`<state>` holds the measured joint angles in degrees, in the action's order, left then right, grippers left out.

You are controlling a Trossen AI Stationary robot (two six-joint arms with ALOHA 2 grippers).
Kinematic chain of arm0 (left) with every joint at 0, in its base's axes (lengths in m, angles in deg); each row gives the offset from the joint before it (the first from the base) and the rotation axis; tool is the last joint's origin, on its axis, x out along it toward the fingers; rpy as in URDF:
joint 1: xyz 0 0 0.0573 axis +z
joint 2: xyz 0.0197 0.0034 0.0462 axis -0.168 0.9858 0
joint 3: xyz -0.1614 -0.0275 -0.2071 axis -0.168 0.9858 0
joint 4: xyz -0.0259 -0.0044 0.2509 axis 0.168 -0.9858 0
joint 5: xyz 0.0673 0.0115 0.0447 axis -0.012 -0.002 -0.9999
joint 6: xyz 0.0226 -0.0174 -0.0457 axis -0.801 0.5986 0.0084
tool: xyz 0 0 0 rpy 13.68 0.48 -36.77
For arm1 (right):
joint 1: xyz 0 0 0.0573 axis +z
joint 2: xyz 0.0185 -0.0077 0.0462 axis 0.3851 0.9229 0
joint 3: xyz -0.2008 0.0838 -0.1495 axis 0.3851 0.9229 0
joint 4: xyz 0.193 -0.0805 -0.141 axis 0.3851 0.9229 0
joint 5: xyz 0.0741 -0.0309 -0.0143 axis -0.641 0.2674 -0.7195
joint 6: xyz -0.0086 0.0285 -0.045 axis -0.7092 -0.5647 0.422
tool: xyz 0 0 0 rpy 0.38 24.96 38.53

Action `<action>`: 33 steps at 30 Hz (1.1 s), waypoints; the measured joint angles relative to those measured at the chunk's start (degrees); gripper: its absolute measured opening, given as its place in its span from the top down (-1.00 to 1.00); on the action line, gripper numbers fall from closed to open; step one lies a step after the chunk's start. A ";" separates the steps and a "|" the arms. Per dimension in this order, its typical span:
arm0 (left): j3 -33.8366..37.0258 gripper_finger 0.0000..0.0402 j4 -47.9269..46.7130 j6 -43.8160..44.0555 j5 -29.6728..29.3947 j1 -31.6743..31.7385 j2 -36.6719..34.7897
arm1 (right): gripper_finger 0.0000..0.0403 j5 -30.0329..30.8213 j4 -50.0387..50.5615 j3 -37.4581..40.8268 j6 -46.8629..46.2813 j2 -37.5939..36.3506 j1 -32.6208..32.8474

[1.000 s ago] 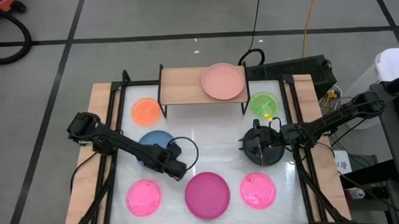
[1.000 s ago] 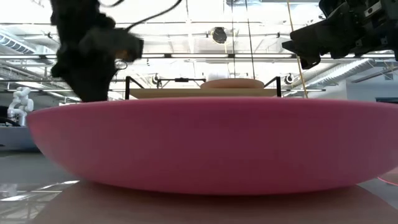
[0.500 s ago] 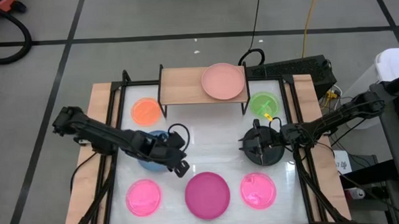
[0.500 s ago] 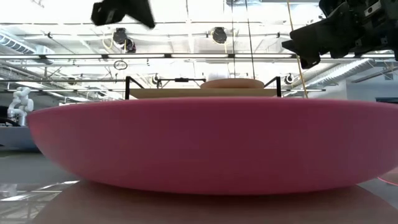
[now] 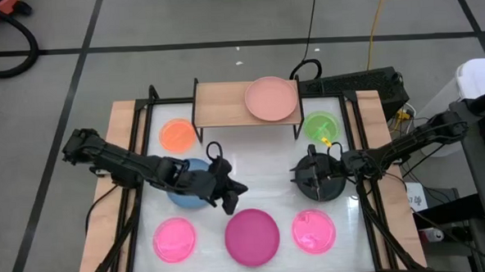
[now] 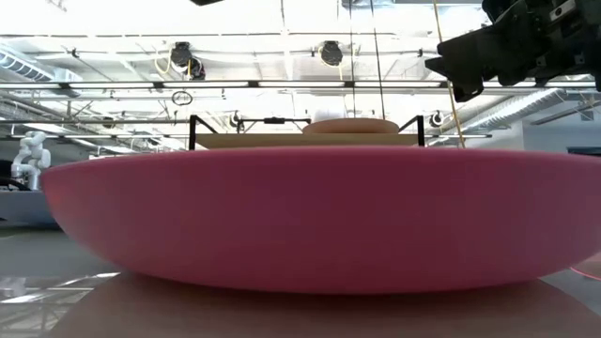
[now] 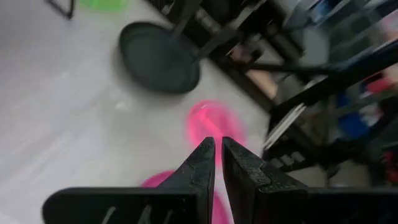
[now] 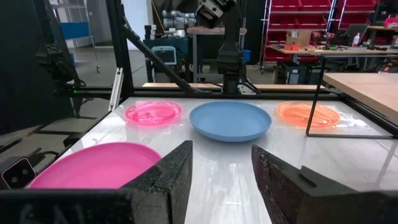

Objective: Place and stack plates onto a shelf
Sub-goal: Stack the large blue plate on top of the large light pink plate on the shelf

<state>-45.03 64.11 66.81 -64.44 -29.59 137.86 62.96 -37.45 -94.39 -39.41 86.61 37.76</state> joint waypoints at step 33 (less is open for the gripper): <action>0.00 0.84 -44.32 11.03 -8.69 8.11 0.04 | 0.28 -0.05 1.17 0.00 -0.26 0.00 0.00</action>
<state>-45.03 19.79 77.83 -73.13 -21.48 137.90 62.92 -36.28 -94.39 -39.67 86.61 37.76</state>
